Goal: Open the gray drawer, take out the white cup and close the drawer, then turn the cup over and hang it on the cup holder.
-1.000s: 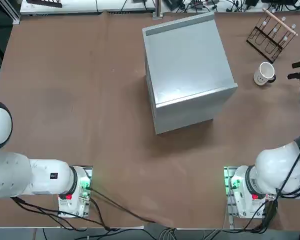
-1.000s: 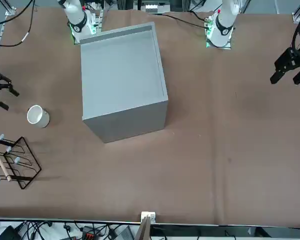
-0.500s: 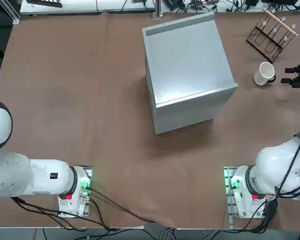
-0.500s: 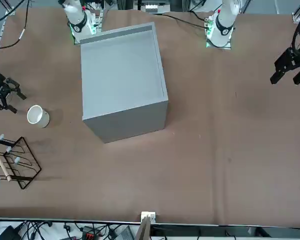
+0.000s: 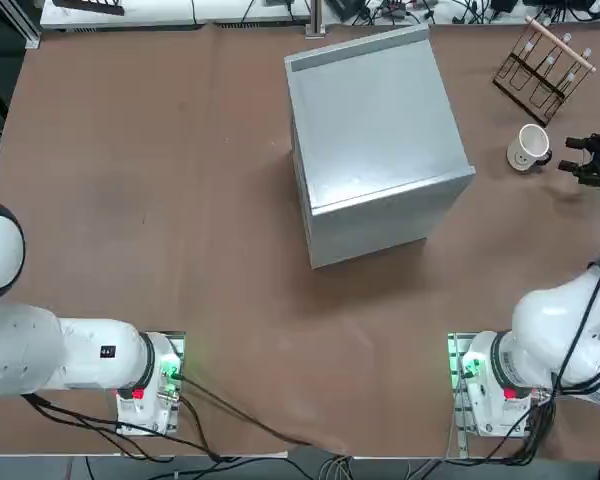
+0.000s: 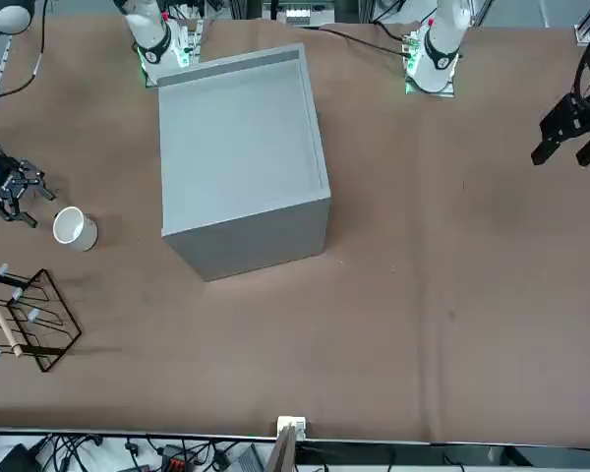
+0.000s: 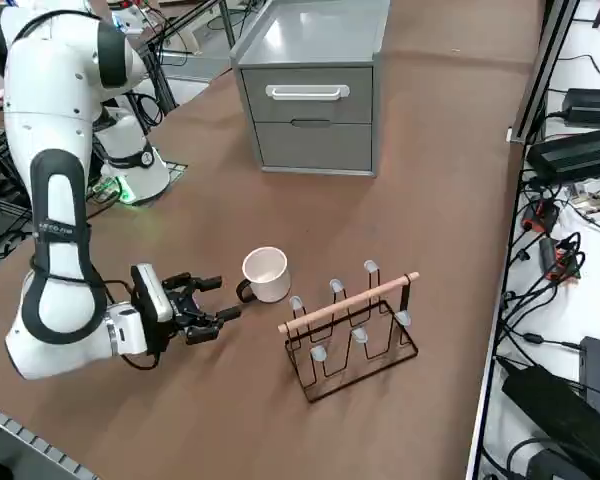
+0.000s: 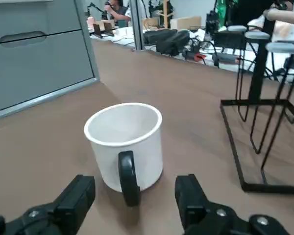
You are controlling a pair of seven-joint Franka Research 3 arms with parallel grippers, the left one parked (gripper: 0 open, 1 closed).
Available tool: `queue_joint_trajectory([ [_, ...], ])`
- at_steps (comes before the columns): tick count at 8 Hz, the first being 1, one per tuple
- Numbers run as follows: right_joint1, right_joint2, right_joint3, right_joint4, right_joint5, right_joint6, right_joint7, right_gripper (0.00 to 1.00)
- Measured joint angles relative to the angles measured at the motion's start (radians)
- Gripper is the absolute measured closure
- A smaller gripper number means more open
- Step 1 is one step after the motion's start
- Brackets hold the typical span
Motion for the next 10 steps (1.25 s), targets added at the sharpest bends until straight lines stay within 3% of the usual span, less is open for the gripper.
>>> queue_joint_trajectory([
  [8,-0.001,0.075,0.027,0.023,0.038,-0.074,-0.047,0.00],
  [10,-0.004,0.092,0.027,0.026,0.046,-0.083,-0.047,0.10],
])
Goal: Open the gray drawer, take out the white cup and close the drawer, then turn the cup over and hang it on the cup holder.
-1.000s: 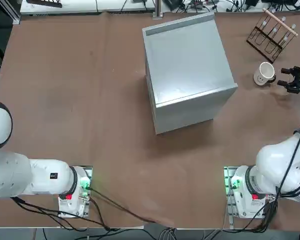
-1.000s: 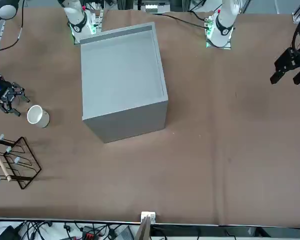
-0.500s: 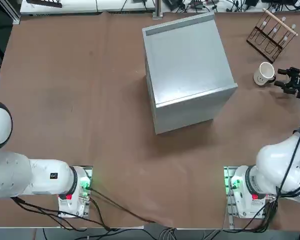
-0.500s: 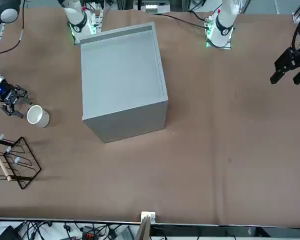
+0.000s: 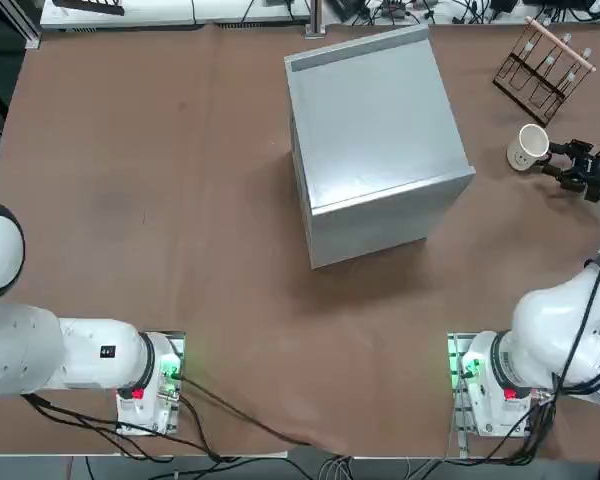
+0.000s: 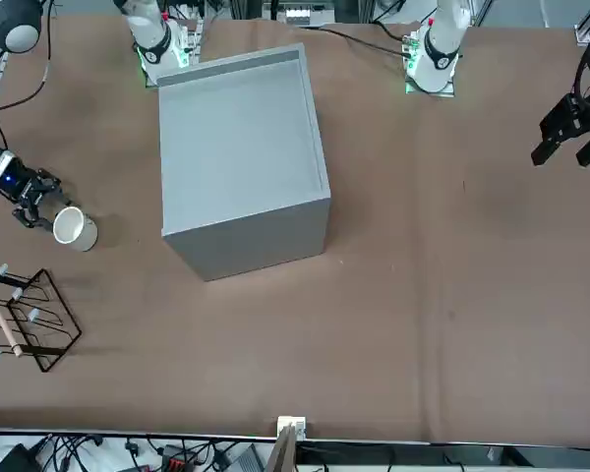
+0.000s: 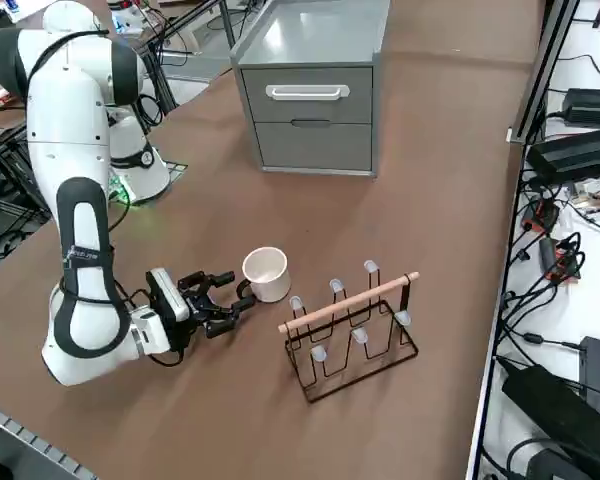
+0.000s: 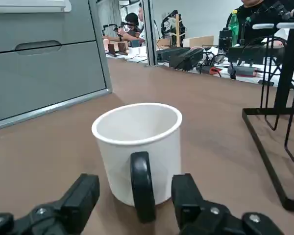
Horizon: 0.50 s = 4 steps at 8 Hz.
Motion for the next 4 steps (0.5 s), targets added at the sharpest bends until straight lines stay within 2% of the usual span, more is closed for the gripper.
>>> queue_joint_trajectory([
  [1,-0.002,0.001,0.000,0.001,0.000,-0.001,0.000,0.21],
  [3,-0.003,0.001,0.002,0.002,0.001,-0.001,0.001,0.26],
  [4,-0.003,0.004,0.003,0.002,0.001,-0.001,0.001,0.35],
])
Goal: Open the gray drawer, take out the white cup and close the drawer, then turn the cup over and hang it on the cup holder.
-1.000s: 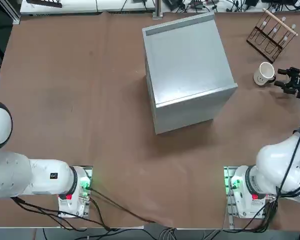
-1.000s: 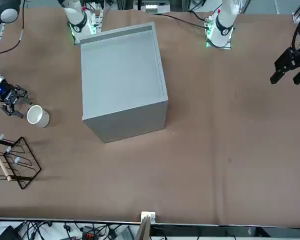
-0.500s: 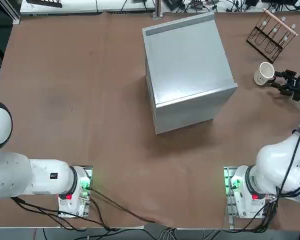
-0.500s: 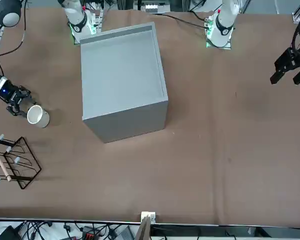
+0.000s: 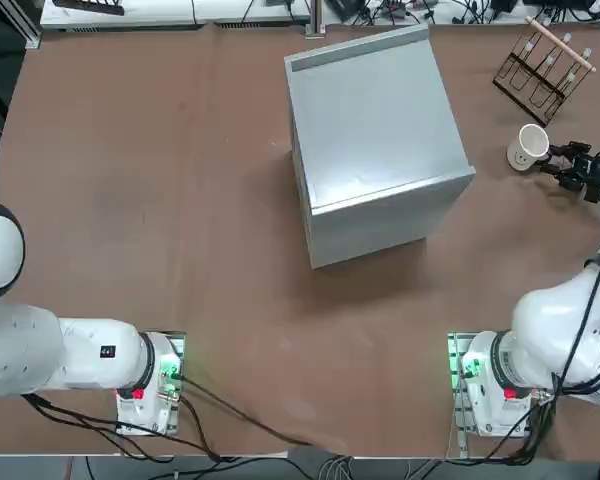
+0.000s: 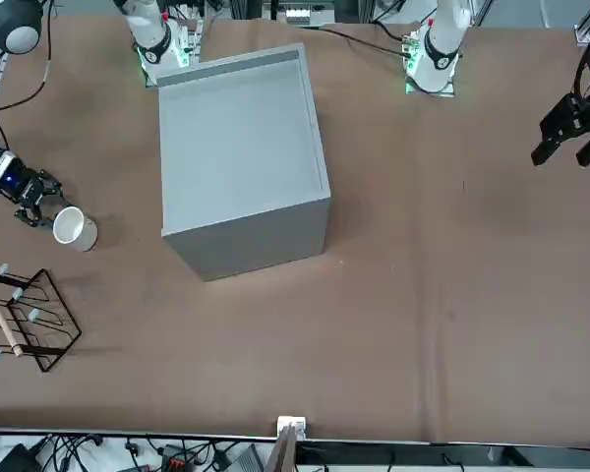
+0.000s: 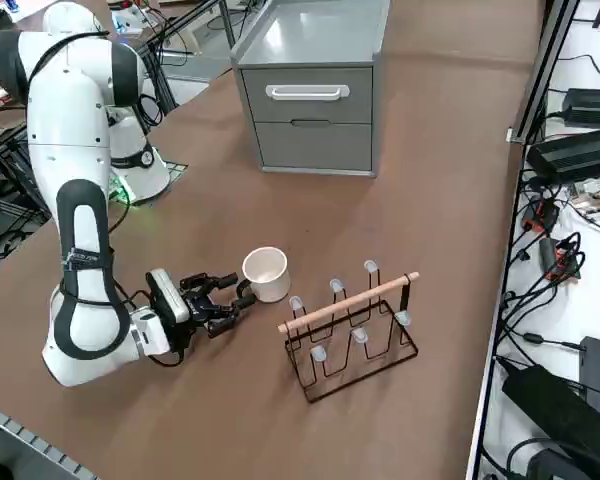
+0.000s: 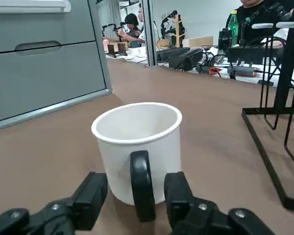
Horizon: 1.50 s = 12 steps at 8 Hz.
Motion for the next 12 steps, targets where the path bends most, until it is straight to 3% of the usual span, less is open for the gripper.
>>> queue_joint_trajectory([
  [4,0.000,0.008,0.006,0.001,0.007,-0.001,0.000,0.43],
  [7,0.000,0.008,0.013,0.012,0.008,-0.001,0.001,0.77],
  [9,0.005,0.001,0.012,0.050,0.007,-0.003,0.012,0.80],
  [11,0.036,-0.048,-0.022,0.093,-0.046,-0.004,0.070,0.80],
  [12,0.077,-0.085,-0.077,0.115,-0.091,-0.005,0.104,0.80],
])
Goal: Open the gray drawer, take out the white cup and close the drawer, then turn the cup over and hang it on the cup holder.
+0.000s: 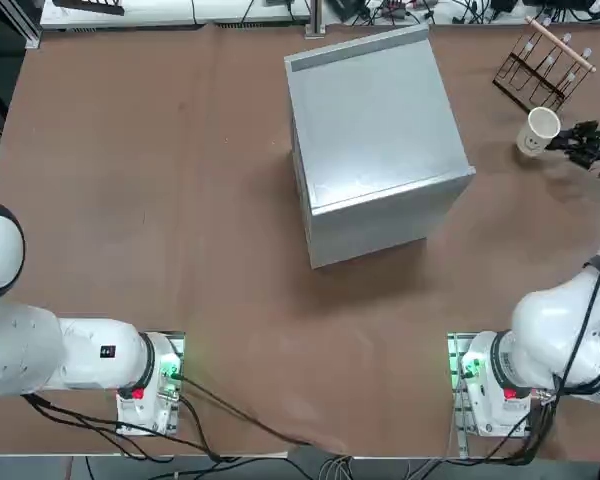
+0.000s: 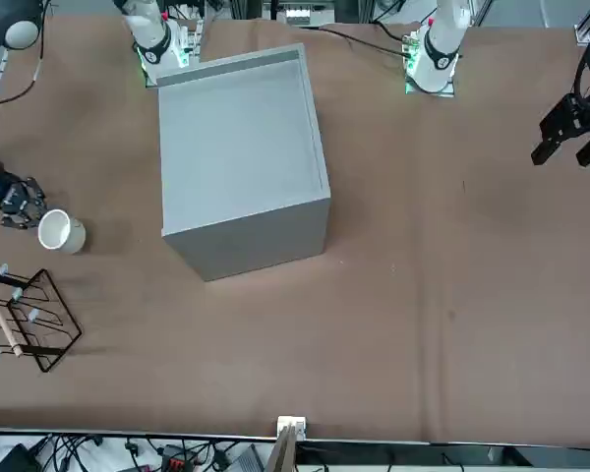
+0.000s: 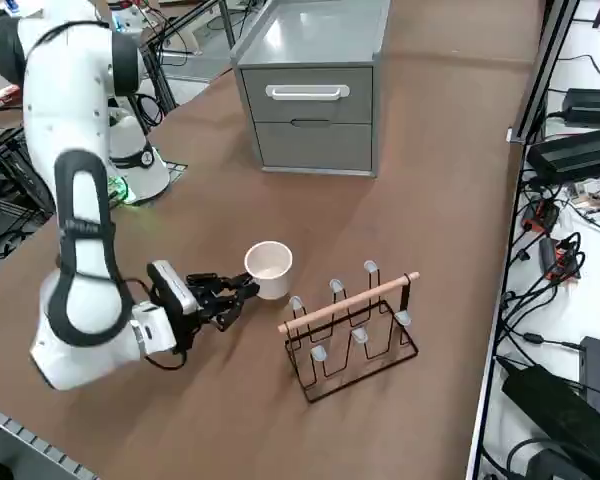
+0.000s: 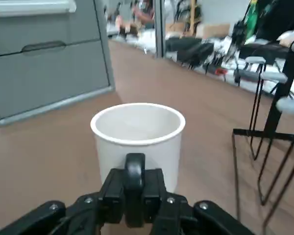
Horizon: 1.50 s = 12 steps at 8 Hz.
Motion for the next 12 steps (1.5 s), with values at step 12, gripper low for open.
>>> queue_joint_trajectory([
  [12,1.039,-0.099,-0.882,0.085,-0.471,0.407,0.475,0.80],
])
